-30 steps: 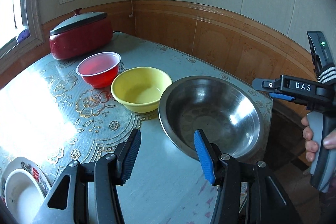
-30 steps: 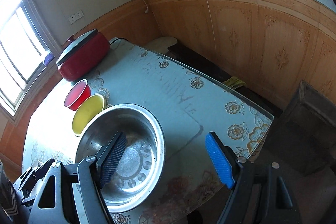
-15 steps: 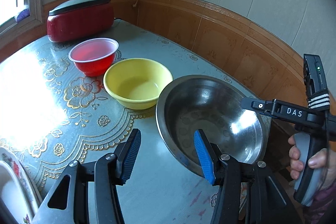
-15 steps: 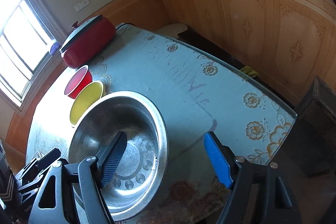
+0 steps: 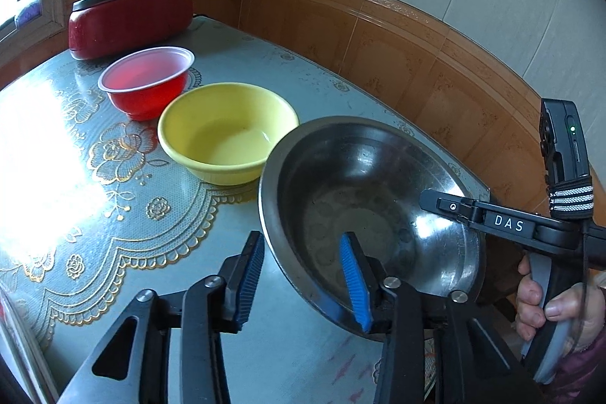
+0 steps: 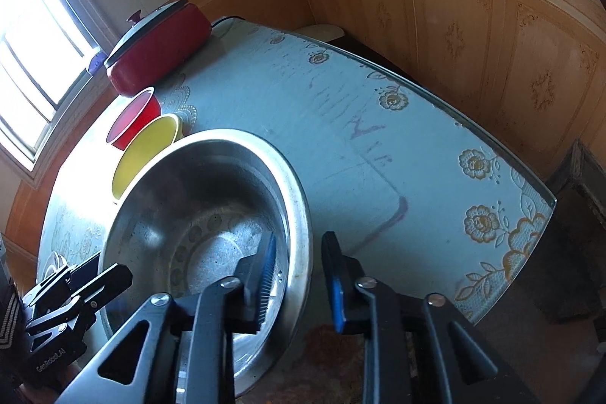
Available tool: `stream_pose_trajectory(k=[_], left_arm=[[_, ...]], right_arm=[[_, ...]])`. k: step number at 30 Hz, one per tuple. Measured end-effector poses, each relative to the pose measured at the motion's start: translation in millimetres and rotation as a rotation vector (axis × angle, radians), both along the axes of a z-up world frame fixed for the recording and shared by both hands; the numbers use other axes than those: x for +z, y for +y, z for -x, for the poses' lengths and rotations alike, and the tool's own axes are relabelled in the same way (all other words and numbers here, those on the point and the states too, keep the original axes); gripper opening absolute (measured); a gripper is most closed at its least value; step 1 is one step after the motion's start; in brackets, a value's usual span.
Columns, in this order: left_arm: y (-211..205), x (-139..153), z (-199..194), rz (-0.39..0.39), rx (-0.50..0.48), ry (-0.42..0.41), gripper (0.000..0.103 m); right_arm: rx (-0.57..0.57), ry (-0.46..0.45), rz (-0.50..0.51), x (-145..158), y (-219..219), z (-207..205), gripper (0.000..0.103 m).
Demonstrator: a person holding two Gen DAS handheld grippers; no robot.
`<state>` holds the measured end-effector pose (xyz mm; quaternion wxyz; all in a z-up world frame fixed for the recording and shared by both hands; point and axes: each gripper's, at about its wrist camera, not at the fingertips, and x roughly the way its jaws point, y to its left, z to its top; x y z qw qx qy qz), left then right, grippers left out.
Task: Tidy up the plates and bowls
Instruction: 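Grasp the rim of the stainless steel bowl with the left gripper, then slide the steel bowl beside the plate stack and open the left gripper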
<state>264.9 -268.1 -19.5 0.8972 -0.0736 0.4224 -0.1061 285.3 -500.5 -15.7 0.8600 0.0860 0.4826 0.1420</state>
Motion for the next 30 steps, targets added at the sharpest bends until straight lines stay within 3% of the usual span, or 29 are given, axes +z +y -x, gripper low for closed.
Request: stream_pose_trajectory(k=[2,12,20,30], left_arm=[[-3.5,-1.0,2.1,-0.008,-0.013,-0.003,0.033],[2.3,1.7,33.4,-0.050,-0.005,-0.021,0.032],[25.8,14.8,67.7,-0.139,0.086,-0.069,0.032],[65.0,20.6,92.2,-0.162,0.181,-0.071,0.032]], right_arm=[[0.018,-0.002,0.009,-0.3,3.6,4.0,0.013],[0.095,0.022,0.037,-6.3,28.4,30.1,0.010],[0.186,0.035,0.007,-6.4,65.1,52.3,0.012],[0.269,0.029,0.004,-3.6,107.0,62.4,0.012]])
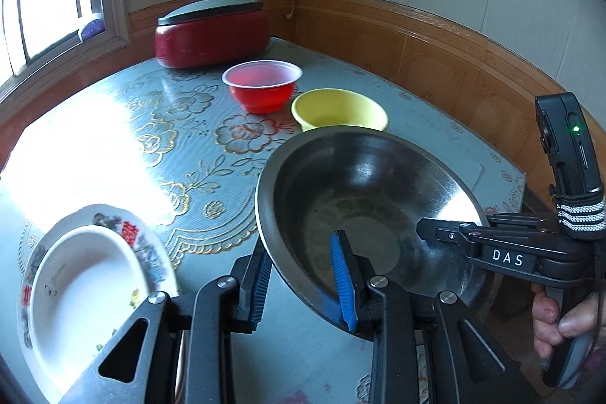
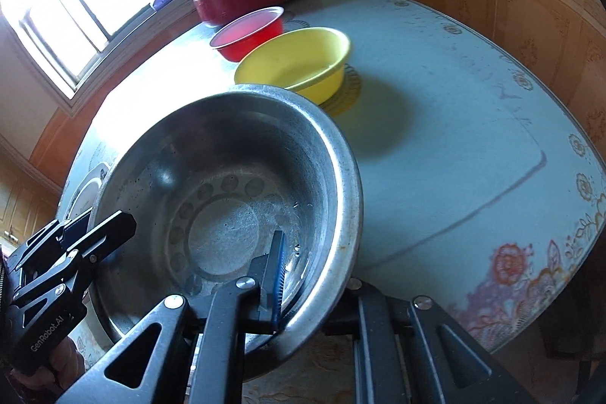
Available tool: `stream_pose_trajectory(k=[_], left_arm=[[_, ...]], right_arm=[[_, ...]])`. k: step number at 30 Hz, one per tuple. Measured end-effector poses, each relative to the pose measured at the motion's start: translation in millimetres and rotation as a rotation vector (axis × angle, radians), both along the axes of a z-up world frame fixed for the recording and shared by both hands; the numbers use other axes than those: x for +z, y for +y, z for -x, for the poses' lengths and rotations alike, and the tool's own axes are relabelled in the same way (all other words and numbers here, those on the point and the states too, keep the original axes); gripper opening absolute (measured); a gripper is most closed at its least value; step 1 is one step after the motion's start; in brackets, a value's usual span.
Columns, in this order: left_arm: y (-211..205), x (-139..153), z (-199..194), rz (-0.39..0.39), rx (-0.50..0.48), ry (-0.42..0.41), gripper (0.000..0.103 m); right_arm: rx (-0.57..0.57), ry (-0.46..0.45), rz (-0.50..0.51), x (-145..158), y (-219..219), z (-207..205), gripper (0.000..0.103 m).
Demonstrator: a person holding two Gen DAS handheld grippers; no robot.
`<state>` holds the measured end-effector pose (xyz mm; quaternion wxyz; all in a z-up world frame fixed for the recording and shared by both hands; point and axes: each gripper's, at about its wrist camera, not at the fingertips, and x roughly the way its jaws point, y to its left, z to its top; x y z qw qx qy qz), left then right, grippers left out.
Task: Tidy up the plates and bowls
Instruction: 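Slide the steel bowl beside the plate stack and open the left gripper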
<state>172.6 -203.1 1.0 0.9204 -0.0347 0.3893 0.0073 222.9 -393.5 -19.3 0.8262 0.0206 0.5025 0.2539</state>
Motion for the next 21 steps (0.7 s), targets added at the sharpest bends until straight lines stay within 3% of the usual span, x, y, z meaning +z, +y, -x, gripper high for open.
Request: stream_pose_trajectory(k=[21], left_arm=[[-2.7,-21.1,-14.8,0.004,-0.070,0.053,0.032]], right_arm=[[-0.071,0.001,0.066,-0.7,-4.7,5.7,0.012]])
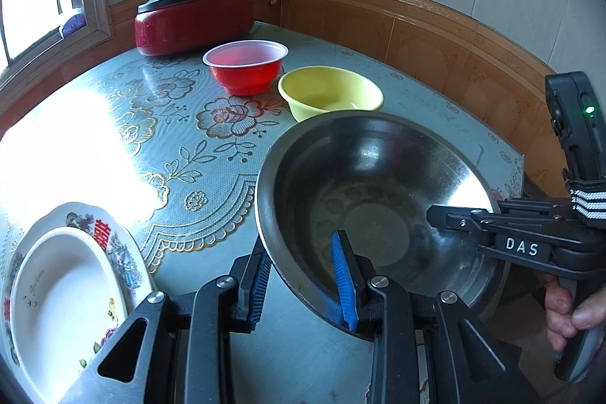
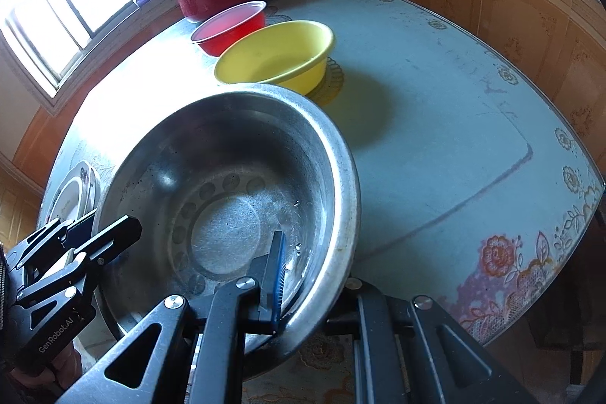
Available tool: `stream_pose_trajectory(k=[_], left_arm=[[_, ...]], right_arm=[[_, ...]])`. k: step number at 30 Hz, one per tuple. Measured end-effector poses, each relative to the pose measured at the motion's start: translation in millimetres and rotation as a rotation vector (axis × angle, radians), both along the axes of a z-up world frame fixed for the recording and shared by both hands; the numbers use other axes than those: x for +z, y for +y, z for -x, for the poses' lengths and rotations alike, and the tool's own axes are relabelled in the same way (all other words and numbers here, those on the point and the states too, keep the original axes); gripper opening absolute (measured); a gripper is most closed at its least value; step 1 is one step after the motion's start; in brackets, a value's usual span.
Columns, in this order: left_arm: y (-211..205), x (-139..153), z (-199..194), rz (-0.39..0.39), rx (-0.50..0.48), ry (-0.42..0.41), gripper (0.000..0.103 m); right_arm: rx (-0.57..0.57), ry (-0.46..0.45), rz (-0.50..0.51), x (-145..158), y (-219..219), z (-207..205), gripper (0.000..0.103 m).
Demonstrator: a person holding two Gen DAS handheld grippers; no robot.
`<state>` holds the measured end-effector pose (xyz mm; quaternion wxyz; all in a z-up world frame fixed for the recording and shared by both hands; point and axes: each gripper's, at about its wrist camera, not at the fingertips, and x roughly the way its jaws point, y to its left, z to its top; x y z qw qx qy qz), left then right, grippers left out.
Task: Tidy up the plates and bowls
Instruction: 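Slide the steel bowl beside the plate stack and open the left gripper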
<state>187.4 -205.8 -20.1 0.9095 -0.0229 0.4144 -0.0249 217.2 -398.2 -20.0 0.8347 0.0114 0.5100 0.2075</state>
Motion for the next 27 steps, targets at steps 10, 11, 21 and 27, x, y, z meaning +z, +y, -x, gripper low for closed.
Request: stream_pose_trajectory(k=[10,11,21,27], left_arm=[[2.8,-2.8,-2.4,0.001,-0.018,-0.009,0.033],[3.5,-2.7,-2.2,-0.001,-0.017,-0.009,0.033],[5.0,-2.7,-1.4,-0.005,-0.013,-0.010,0.040],[7.6,-1.6,1.0,-0.003,-0.006,-0.013,0.046]], right_arm=[[-0.030,-0.006,0.024,2.3,7.7,5.3,0.012],[-0.030,-0.007,0.027,2.6,9.1,5.9,0.012],[-0.032,-0.009,0.034,2.8,12.5,4.2,0.012],[-0.024,-0.013,0.031,2.4,15.1,1.7,0.012]])
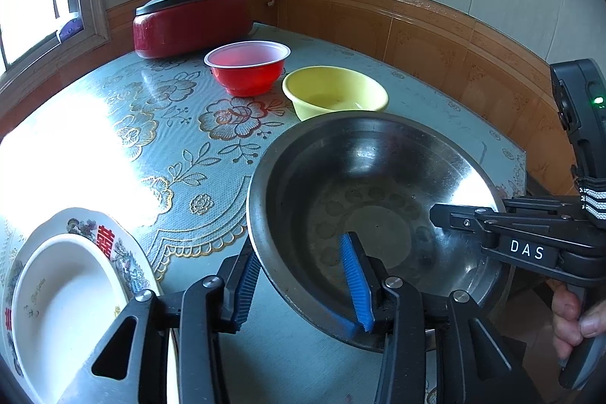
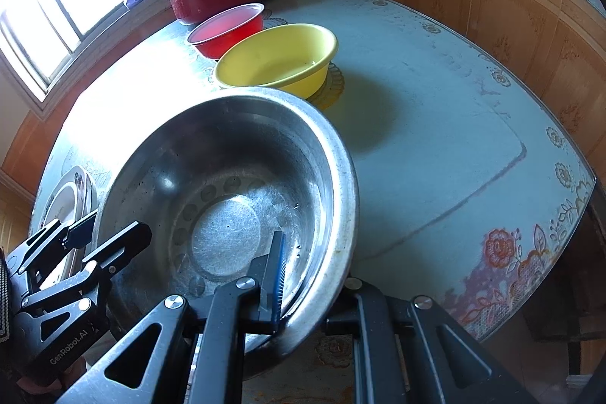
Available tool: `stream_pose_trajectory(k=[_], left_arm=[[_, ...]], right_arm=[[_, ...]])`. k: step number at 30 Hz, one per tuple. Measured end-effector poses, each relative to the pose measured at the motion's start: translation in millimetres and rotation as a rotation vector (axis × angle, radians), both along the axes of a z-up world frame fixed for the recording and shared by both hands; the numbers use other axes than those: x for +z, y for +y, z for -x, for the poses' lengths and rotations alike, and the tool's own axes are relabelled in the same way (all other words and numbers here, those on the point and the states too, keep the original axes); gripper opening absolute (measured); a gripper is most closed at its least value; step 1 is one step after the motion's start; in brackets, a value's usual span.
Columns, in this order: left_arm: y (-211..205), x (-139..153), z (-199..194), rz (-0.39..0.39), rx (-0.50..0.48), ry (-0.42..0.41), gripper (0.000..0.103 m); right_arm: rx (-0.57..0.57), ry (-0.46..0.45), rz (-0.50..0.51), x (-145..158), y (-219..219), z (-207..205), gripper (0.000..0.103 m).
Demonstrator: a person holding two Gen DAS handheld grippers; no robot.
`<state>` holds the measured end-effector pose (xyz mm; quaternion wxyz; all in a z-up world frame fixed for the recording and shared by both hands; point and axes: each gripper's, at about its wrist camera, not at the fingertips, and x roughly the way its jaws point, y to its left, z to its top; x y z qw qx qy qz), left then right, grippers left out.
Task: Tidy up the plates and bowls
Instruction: 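Slide the steel bowl beside the plate stack and open the left gripper, then move the left gripper to the yellow bowl and grasp its rim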
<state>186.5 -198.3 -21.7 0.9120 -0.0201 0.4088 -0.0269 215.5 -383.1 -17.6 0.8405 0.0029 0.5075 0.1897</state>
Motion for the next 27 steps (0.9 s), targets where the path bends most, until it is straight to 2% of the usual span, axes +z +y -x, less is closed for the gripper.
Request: stream_pose_trajectory(k=[10,17,20,22,27], left_arm=[[5.9,6.1,5.8,-0.004,0.039,-0.017,0.060],[24.0,27.0,16.9,0.021,0.092,-0.065,0.072],[32.9,34.1,17.2,0.022,0.123,-0.073,0.072],[39.1,36.8,16.7,0.035,0.142,-0.073,0.072],[54.3,40.5,12.5,0.099,0.170,-0.057,0.072]], right_arm=[[0.039,0.003,-0.012,-1.4,4.7,-7.2,0.012],[0.087,0.027,-0.050,-3.1,16.2,-12.4,0.013],[0.106,0.056,-0.090,-4.1,14.4,-16.8,0.020],[0.102,0.055,-0.110,-2.6,7.3,-19.6,0.029],[0.083,0.005,-0.170,11.9,-21.3,-27.9,0.034]])
